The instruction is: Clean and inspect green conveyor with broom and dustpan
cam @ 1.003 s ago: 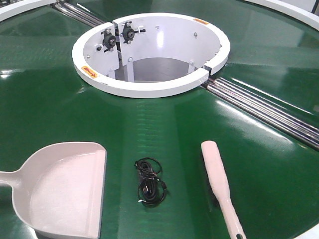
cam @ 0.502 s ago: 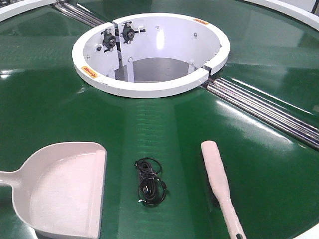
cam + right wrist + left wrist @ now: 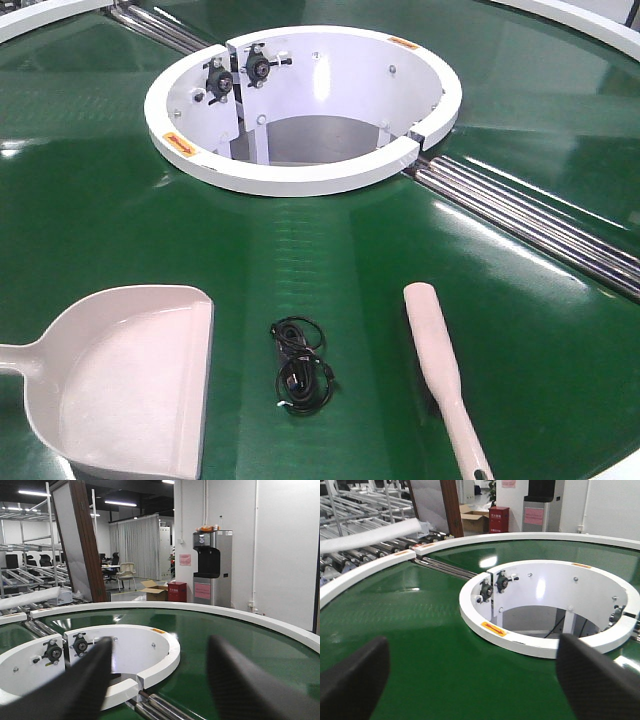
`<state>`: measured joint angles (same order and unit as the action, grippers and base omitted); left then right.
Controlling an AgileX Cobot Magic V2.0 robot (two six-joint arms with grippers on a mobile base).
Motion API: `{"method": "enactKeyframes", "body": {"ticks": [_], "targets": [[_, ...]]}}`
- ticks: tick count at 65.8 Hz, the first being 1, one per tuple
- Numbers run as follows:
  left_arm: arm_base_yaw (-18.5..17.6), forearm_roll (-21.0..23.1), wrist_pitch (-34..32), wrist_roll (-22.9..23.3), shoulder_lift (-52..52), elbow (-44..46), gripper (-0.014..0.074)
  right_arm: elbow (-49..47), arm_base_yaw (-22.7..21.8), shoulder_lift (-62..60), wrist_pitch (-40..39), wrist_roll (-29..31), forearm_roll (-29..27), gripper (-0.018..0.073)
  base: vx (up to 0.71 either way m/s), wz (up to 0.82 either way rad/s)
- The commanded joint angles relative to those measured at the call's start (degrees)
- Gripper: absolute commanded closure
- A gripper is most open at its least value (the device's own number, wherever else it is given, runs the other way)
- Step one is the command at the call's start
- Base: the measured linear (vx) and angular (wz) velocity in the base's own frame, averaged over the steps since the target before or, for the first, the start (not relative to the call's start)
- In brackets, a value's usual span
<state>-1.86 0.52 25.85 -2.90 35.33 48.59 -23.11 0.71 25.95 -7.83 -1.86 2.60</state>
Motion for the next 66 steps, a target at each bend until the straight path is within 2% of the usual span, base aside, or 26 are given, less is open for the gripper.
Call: {"method": "enactKeyframes", "body": {"ticks": [1,9,17,23,28,39,46,54,66], "targets": [[-0.12,1.38,-4.03,-0.03,0.48,1.83,-0.0118,-1.98,-0.32,0.76,-4.09,0.67,0.2,-0.0063,0.0,0.0],[-0.14,1.51,-4.09,-0.03,0.48,1.83,-0.0091,-1.98,-0.32,1.49,-4.53,0.56,0.14,-0.0167,0.0,0.0],[-0.8,1.51,-4.09,-0.03,0.48,1.83,-0.0043,-2.61,-0.27,1.59,-1.62,-0.93,0.37,-0.016,0.0,0.0],[-0.98,1.51,-4.09,-0.03,0.48,1.83,-0.0006,-6.04,0.9,3.04,7.83,-0.45,0.37,-0.0147,0.0,0.0],[-0.98,1.51,-4.09,-0.03,0.48,1.83,0.0018,-10.1,3.71,6.03,15.93,0.87,0.32,-0.0141,0.0,0.0],[-0.98,1.51,-4.09,-0.03,0.52,1.83,0.0027,-19.59,13.46,18.42,29.91,1.01,0.07,-0.0132,0.0,0.0],[-0.98,1.51,-4.09,-0.03,0.52,1.83,0.0027,-25.35,17.9,28.04,35.03,-0.53,0.12,-0.0127,0.0,0.0],[-0.98,1.51,-3.92,-0.03,0.52,1.83,0.0028,-31.55,19.13,39.26,42.78,-6.35,0.12,-0.012,0.0,0.0],[-0.98,1.45,-2.57,-0.03,0.52,1.83,0.0028,-40.79,19.08,54.22,56.48,-6.73,0.17,-0.0092,0.0,0.0]]}}
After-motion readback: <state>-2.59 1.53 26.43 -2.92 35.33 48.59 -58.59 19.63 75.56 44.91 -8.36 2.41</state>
